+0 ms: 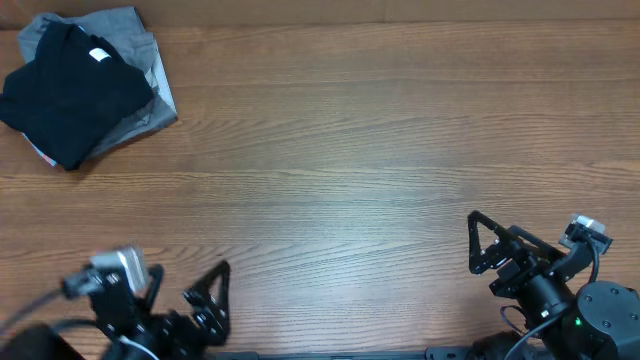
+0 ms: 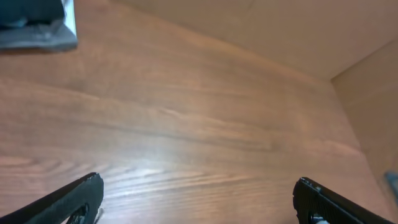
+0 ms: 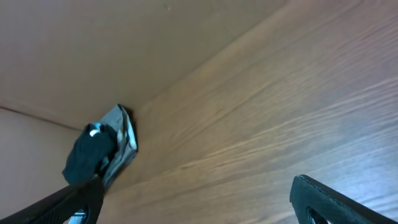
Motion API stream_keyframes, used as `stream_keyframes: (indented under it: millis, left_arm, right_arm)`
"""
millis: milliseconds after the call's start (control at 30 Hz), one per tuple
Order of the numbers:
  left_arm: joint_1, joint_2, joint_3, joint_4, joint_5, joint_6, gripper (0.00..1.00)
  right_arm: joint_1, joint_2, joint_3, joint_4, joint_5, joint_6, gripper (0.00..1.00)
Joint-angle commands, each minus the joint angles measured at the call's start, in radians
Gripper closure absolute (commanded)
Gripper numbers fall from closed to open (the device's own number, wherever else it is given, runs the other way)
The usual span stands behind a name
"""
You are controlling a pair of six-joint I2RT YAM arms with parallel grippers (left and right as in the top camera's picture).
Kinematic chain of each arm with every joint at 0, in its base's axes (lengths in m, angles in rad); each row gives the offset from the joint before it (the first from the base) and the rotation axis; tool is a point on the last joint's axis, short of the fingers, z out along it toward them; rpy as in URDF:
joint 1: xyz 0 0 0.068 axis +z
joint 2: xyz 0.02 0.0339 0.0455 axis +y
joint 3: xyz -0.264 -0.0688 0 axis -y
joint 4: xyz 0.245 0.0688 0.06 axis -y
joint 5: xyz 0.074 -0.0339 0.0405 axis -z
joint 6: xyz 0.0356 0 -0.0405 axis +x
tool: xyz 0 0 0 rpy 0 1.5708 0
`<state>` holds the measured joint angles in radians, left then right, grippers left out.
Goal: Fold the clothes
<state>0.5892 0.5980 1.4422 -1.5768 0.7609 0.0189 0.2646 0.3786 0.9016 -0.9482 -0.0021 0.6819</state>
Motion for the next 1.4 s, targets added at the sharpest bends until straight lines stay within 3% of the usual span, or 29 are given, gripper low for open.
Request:
stream_keyframes:
  millis: [0, 267, 400, 933, 1367]
  left_arm:
    - [0.0, -0.121, -0.135, 0.053, 0.014, -0.045, 0.0]
    - [-0.001, -0.148, -0.23, 0.064, -0.116, -0.045, 0.0]
    - [-0.018, -0.141, -0.232, 0.064, -0.109, -0.069, 0.0]
    - [-0.313, -0.127, -0.232, -0.014, -0.175, -0.094, 0.0]
    - [-0.315, -0.127, -0.232, -0.019, -0.227, -0.094, 0.0]
  right_arm:
    - [0.008, -0.005, -0.006, 0.017, 0.082, 0.007, 0.0]
    - [0.008, -0.005, -0.006, 0.015, 0.166, 0.007, 0.0]
    - [0.008, -0.005, -0.006, 0.01, 0.167, 0.007, 0.0]
    - [0.008, -0.005, -0.006, -0.186, 0.166, 0.007, 0.0]
    - [0.008, -0.005, -0.006, -0.222, 0.166, 0.007, 0.0]
